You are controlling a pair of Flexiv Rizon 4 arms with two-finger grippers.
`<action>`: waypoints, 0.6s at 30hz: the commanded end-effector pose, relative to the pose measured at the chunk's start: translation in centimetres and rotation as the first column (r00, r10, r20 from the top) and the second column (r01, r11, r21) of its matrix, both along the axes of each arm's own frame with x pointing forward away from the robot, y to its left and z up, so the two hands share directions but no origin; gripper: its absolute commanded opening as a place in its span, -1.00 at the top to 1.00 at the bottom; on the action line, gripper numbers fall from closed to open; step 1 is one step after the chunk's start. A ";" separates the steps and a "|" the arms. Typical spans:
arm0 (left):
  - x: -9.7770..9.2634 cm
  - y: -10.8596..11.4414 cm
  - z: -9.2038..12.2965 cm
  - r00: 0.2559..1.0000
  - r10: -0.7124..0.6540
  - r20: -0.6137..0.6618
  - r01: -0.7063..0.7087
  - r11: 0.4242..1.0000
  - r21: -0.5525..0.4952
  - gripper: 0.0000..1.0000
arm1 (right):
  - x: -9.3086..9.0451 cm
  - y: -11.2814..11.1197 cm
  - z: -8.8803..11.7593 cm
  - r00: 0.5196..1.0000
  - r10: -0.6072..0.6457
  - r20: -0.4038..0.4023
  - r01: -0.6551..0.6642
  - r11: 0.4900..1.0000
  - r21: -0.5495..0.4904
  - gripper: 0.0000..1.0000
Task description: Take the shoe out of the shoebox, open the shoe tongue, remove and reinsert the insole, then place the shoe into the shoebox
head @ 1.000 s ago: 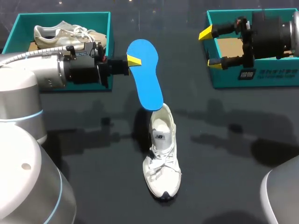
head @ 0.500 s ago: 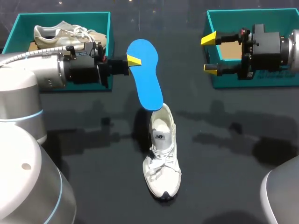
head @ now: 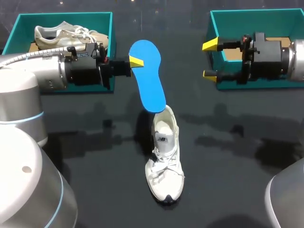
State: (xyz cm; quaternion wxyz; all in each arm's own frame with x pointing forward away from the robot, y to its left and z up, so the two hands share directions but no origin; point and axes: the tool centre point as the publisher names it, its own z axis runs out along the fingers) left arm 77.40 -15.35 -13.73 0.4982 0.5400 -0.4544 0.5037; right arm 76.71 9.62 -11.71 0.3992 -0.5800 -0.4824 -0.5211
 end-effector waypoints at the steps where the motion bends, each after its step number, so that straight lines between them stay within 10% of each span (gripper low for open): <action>1: 0.0 0.1 0.2 0.999 -0.013 0.035 0.013 1.000 -0.012 1.00 | 0.1 0.1 -0.9 1.000 -0.002 0.010 0.002 1.000 0.026 -1.00; 18: 1.7 0.5 3.3 0.739 0.072 0.670 -0.050 0.997 -0.052 1.00 | 0.1 0.1 -0.9 1.000 -0.002 0.010 0.002 1.000 0.026 -1.00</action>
